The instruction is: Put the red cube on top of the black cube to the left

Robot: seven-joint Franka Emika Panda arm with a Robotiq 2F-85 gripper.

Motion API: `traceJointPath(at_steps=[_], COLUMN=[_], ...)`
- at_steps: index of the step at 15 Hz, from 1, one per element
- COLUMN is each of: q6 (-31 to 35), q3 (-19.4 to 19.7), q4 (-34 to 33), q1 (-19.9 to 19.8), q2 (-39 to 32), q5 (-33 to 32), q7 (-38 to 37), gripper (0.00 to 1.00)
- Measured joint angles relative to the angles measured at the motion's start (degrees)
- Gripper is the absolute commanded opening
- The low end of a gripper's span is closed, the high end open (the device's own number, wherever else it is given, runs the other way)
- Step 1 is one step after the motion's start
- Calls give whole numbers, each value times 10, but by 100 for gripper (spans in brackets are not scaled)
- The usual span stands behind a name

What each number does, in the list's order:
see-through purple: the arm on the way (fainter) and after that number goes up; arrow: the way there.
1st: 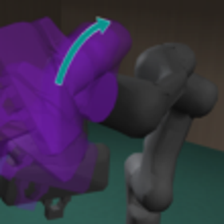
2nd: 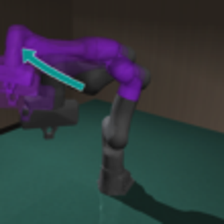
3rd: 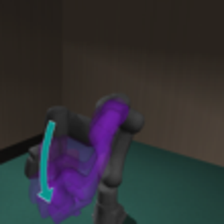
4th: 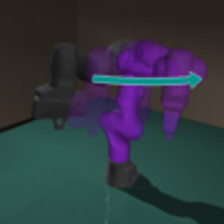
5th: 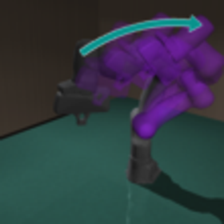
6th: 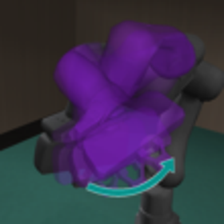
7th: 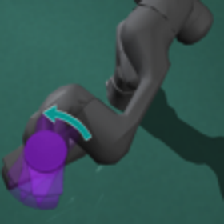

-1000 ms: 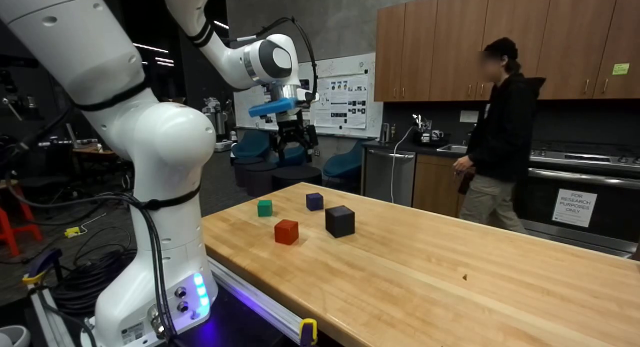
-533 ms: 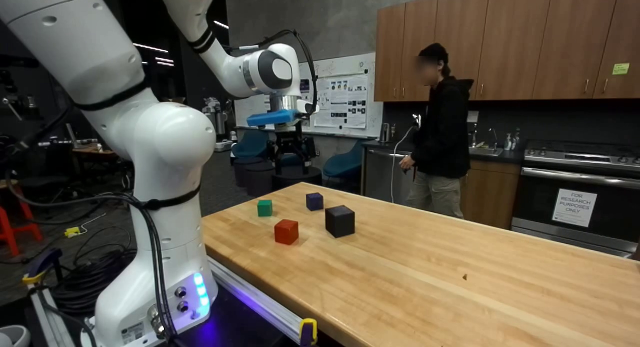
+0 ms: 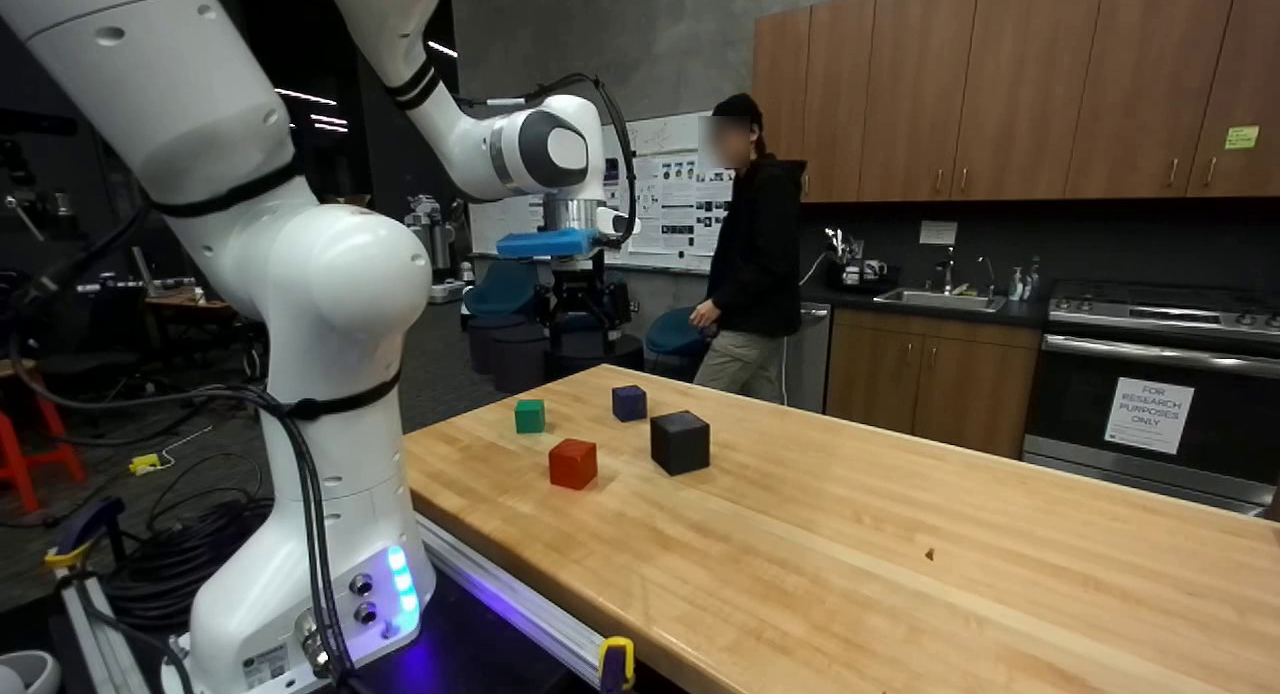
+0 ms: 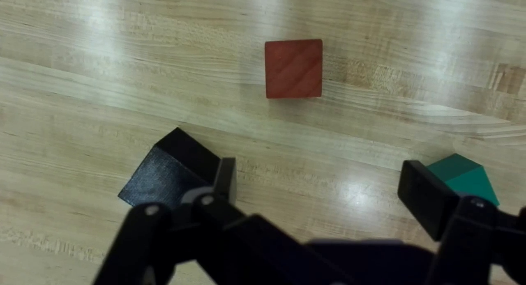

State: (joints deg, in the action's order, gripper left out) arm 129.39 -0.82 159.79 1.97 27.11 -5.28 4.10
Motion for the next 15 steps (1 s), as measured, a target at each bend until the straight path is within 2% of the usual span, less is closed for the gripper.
traceJointPath(at_steps=[15], q6=[-5], q3=[-3], q4=[0], q1=[-1], q2=[-80], q5=[0], q7=[-3], gripper=[100])
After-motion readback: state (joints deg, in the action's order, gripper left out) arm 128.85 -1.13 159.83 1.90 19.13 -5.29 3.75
